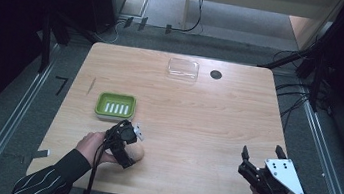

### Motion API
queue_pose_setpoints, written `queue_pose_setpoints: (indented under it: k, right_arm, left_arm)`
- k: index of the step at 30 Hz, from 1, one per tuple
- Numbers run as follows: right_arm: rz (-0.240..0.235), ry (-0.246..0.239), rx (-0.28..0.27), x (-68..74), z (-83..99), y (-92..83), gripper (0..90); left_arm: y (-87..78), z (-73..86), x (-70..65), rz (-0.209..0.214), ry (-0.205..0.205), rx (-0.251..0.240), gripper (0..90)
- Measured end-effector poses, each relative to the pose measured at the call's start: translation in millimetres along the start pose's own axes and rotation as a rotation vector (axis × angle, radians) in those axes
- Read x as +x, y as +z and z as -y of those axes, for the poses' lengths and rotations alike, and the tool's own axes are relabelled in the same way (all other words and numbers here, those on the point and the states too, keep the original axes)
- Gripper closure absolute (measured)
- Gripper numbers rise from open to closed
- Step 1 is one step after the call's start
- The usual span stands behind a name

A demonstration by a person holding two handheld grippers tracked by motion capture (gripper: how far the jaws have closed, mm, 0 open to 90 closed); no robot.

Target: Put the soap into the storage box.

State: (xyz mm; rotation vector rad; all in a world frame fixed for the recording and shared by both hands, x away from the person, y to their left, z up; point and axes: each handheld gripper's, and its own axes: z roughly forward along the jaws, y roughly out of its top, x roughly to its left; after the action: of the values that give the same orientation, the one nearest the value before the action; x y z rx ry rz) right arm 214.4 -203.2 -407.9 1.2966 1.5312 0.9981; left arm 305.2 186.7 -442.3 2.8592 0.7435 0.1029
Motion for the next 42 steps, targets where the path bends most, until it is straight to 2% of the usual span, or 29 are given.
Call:
queue_pose_setpoints:
  k: [4,9,19,34,38,42]
  right_arm:
    - [0.001,-0.001,0.0,0.0,0.0,0.0,13.6]
    - [0.001,-0.002,0.0,-0.1,0.0,0.0,13.6]
    - [0.003,-0.002,-0.001,-0.2,-0.1,0.0,13.6]
    - [0.002,-0.006,0.0,0.1,0.0,0.1,13.6]
    - [0.002,-0.009,0.002,1.0,-0.2,0.4,13.6]
    - [0.002,-0.003,0.002,0.5,0.1,0.1,13.6]
  left_arm:
    - [1.5,-2.3,-0.9,-0.013,0.023,0.022,20.2]
    - [2.3,-2.6,-0.8,0.0,0.034,0.035,23.9]
    - [5.2,-4.6,-2.4,-0.005,0.058,0.056,32.1]
    - [9.4,-5.2,-3.4,-0.013,0.056,0.073,33.2]
    - [13.6,-9.5,-3.2,-0.015,0.085,0.117,33.4]
    - [13.5,-9.1,-2.5,-0.008,0.081,0.113,33.6]
